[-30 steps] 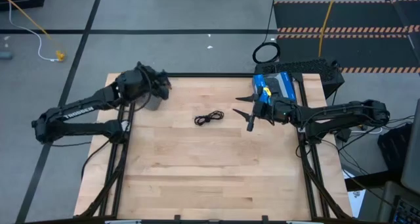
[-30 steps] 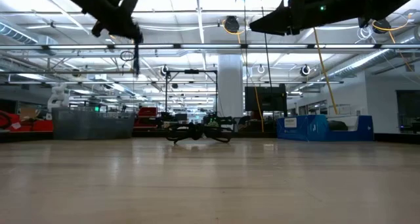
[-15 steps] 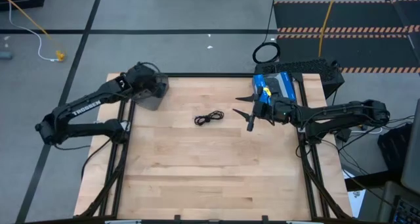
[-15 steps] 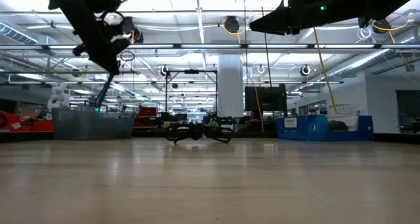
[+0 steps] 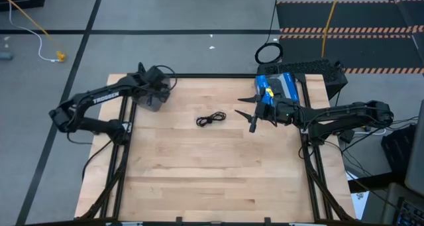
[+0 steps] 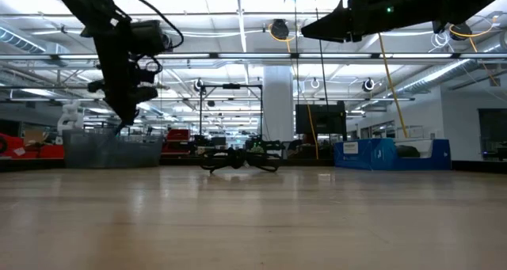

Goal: Pick and place USB-C Cables
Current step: Put the violet USB cable in the black bin, then put the black USB cable in the black bin

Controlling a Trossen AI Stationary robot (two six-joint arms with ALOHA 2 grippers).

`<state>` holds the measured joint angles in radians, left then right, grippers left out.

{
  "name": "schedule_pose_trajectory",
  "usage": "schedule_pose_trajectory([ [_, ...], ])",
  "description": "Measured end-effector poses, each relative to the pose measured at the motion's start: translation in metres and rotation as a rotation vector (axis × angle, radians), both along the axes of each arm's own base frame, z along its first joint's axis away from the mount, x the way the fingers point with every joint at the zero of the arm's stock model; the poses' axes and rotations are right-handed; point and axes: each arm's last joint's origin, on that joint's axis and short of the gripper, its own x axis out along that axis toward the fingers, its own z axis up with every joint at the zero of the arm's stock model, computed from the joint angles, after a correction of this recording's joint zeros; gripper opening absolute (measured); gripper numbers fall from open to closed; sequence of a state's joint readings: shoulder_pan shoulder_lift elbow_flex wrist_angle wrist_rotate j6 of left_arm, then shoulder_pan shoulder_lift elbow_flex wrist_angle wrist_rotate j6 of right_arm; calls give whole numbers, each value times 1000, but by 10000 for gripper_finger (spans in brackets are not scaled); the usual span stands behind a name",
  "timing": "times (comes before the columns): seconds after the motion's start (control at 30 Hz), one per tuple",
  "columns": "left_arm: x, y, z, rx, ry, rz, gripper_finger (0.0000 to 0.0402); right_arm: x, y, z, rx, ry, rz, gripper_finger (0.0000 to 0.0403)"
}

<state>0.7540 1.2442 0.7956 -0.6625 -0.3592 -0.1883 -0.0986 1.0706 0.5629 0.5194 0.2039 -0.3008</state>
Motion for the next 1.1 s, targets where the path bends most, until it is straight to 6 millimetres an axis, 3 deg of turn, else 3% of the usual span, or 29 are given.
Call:
schedule_pose_trajectory([
  [0.63, -2, 19, -26, -83, 65, 93, 36, 0, 0, -1, 1, 14, 0, 205],
  [1.1, -1, 25, -26, -49, 45, 106, 130, 0, 0, -2, 2, 16, 0, 205],
])
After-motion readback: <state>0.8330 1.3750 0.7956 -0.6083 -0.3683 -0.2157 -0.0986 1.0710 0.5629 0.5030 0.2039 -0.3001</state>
